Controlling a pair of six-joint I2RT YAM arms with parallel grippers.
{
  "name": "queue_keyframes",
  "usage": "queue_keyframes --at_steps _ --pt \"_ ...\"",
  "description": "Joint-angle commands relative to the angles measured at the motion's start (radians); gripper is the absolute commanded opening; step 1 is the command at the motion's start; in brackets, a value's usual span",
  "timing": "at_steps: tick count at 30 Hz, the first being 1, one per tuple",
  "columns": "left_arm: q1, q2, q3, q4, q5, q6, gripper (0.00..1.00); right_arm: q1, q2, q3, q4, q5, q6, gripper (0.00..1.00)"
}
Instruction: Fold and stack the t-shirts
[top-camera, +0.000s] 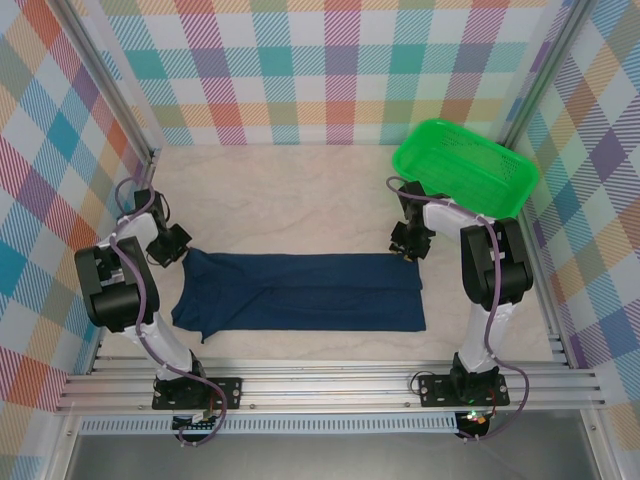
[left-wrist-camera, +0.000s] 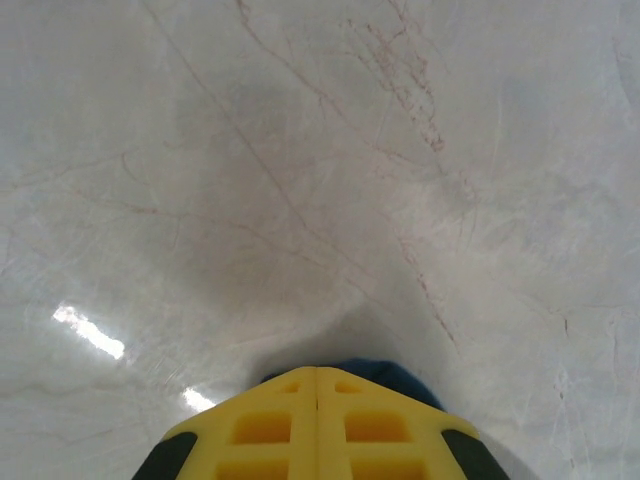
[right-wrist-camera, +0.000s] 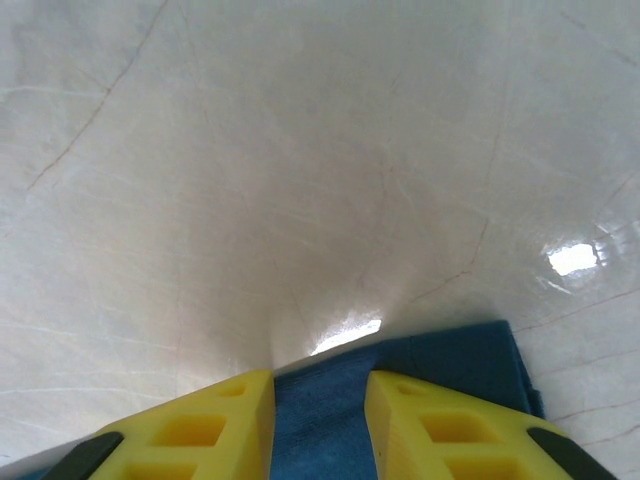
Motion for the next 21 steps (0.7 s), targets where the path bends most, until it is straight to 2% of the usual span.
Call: queue_keyframes --at_steps 1,3,5,7,11,15,21 --pt "0.010 -0.131 -0.042 -0.037 -0.038 -0.047 0.09 -0.002 -0.001 0.006 -0.032 0.029 -0.034 0.35" --pt "0.002 -0.205 -0.083 -0.059 -0.034 -0.082 0.24 0.007 -0.028 0.017 -0.032 0.028 -0.064 0.37" --pt "-0.034 -0.258 -0.120 -0.116 -0.049 -0.101 0.28 0.016 -0.055 0.030 -0.043 0.031 -0.088 0.38" --pt "-0.067 -0.299 -0.185 -0.133 -0.052 -0.130 0.28 0.022 -0.072 0.042 -0.054 0.035 -0.100 0.40" --pt "-0.076 -0.363 -0.274 -0.162 -0.020 -0.204 0.29 0.034 -0.107 0.055 -0.058 0.005 -0.122 0.42" --pt "-0.093 -0.346 -0.300 -0.151 0.032 -0.199 0.28 0.058 -0.102 0.063 -0.014 -0.120 -0.140 0.43" --pt "-0.113 -0.302 -0.335 -0.096 -0.006 -0.191 0.27 0.109 -0.072 0.071 0.045 -0.276 -0.135 0.44"
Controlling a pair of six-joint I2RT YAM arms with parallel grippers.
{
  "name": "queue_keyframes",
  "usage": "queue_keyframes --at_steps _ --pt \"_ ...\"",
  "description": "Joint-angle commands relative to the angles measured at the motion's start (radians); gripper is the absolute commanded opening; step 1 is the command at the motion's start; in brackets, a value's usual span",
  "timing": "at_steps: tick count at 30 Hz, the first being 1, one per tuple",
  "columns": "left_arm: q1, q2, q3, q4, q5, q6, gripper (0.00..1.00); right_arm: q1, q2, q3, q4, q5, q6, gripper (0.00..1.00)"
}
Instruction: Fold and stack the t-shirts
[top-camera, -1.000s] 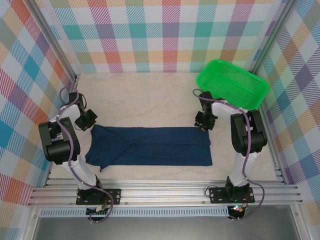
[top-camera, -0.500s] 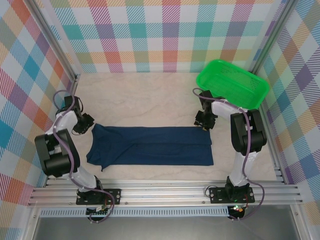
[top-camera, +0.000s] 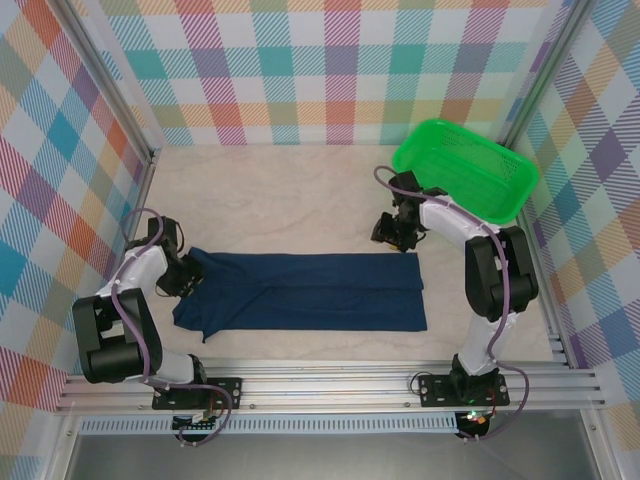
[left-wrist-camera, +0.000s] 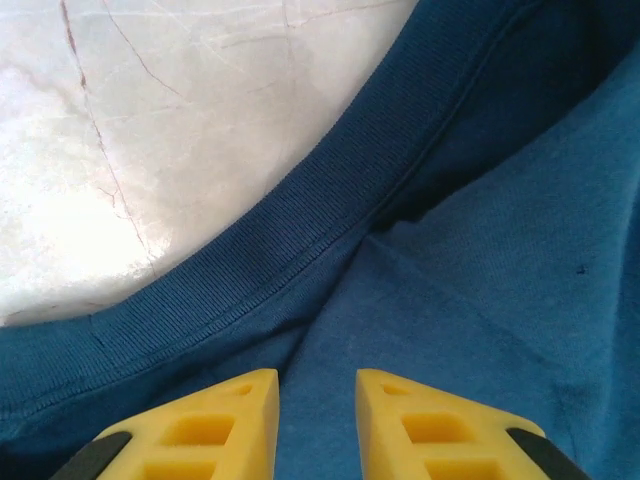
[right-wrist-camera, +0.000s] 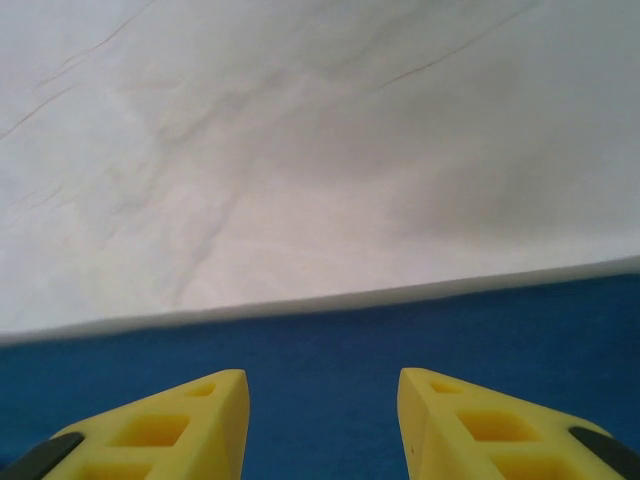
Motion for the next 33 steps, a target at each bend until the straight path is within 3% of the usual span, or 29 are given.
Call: queue_keyframes --at_steps 1,11,33 --pt "-0.015 0.041 -0.028 0.047 0.005 0.000 0.27 0.026 0.017 0.022 0.039 -0.137 -0.007 0.44" --pt "-0.043 0.124 -0.008 0.095 -0.005 0.059 0.26 0.053 0.044 -0.005 0.081 -0.221 0.050 0.45" --pt "-0.099 0.084 0.062 0.019 -0.057 0.115 0.00 0.067 0.059 -0.013 0.084 -0.207 0.053 0.43"
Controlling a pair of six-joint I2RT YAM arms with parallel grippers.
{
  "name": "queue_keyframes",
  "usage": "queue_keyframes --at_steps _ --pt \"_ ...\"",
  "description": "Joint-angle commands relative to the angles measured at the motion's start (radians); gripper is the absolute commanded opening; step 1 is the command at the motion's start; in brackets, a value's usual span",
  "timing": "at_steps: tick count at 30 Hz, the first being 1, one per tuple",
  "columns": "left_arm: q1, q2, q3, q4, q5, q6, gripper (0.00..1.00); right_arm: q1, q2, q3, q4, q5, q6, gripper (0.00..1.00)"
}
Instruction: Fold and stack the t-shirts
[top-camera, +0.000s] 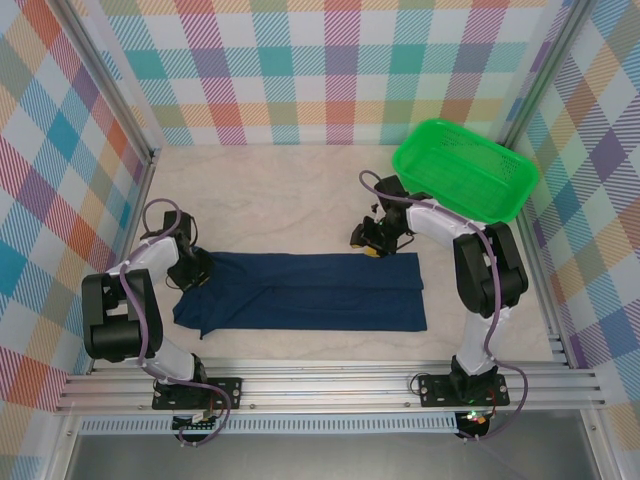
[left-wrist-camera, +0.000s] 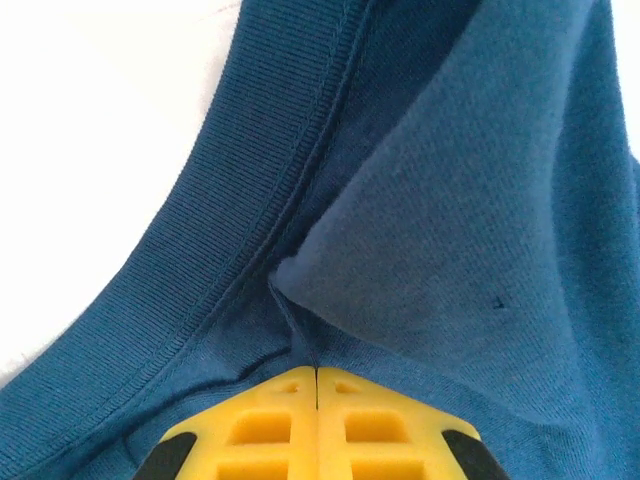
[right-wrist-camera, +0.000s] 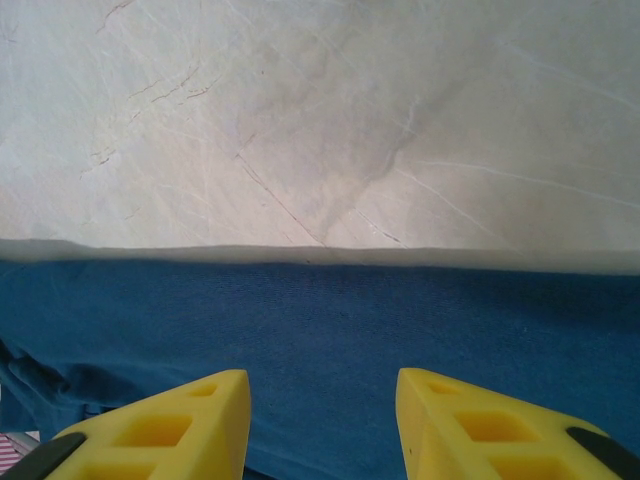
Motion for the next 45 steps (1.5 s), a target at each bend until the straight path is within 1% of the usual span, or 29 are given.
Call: queue_keyframes --at_steps 1,8,12,15,21,29,33,41,45 --pt "-0.015 -0.036 0.014 -0.053 -0.040 0.019 0.00 0.006 0.006 -0.009 0.002 -0.013 0.005 0.43" --pt "-0.027 -0.111 0.000 -0.090 -0.058 0.009 0.00 0.008 0.005 -0.018 0.006 -0.018 0.003 0.40" --pt "-0.042 -0.162 -0.025 -0.144 -0.076 -0.044 0.00 0.011 0.019 -0.010 0.014 -0.039 0.011 0.40" --pt "-0.043 -0.208 -0.063 -0.153 -0.083 -0.088 0.00 0.012 0.033 -0.004 0.019 -0.047 0.016 0.39" --pt "-0.044 -0.265 -0.086 -0.180 -0.083 -0.124 0.00 0.014 0.069 0.016 -0.010 -0.048 -0.002 0.39" --pt "-0.045 -0.276 -0.103 -0.193 -0.038 -0.147 0.00 0.015 0.090 0.016 -0.016 -0.041 -0.003 0.38" --pt "-0.045 -0.276 -0.113 -0.200 -0.036 -0.143 0.00 0.017 0.098 0.017 -0.017 -0.036 0.002 0.38" --pt "-0.045 -0.258 -0.027 -0.222 -0.034 -0.149 0.00 0.025 0.104 0.021 -0.018 -0.032 -0.001 0.38" --pt "-0.045 -0.234 0.014 -0.256 -0.029 -0.177 0.00 0.025 0.111 0.014 -0.020 -0.029 -0.003 0.38"
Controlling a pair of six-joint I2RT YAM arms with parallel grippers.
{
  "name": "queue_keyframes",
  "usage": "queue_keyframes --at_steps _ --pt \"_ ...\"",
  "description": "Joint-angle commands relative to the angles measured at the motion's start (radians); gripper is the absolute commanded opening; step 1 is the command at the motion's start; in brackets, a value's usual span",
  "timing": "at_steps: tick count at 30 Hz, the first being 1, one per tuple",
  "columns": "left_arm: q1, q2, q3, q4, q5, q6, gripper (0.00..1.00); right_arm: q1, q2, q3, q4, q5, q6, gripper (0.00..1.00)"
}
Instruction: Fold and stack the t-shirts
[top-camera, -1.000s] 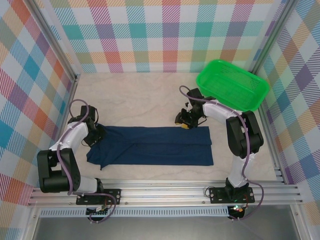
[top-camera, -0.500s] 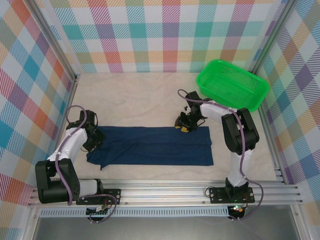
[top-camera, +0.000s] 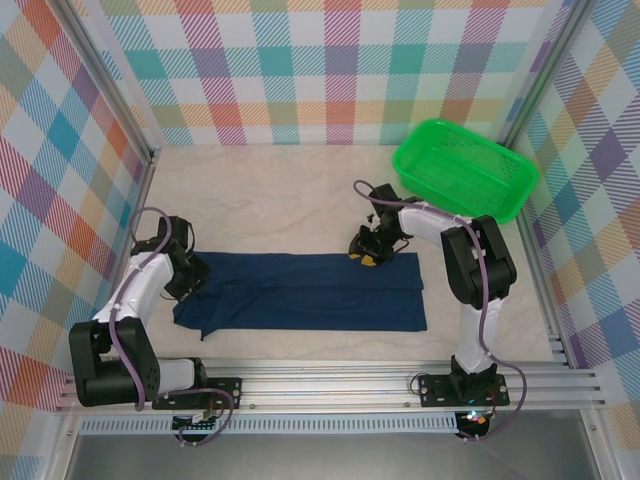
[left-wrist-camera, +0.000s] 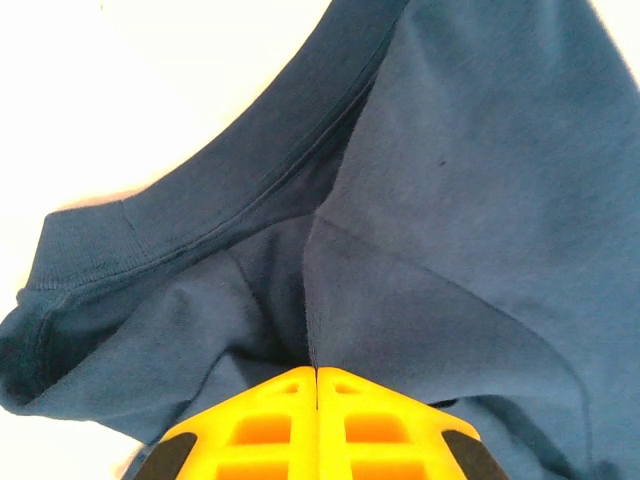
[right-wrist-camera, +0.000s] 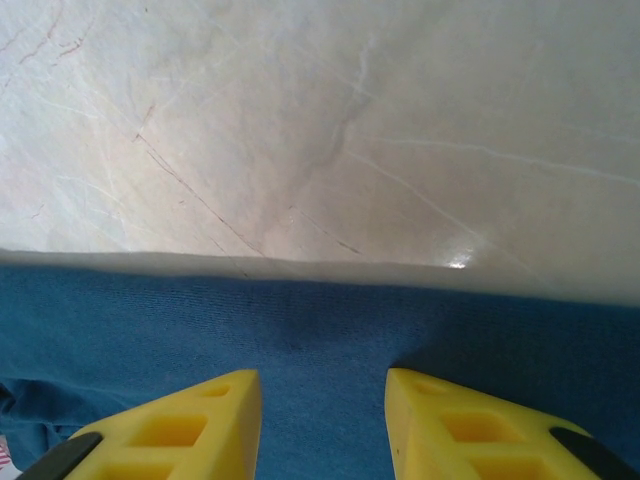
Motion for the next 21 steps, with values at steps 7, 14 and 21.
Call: queue_keyframes --at_steps 7,14,21 --pt "-0.014 0.080 0.150 -0.107 0.018 -0.061 0.00 0.010 0.029 0.002 -0.023 0.003 -0.009 0.37" --pt "-0.013 0.131 0.240 -0.164 0.007 -0.060 0.00 0.010 0.045 0.002 -0.033 0.004 -0.020 0.37" --pt "-0.012 0.159 0.318 -0.203 0.012 -0.069 0.00 0.010 0.065 0.004 -0.037 0.006 -0.027 0.37"
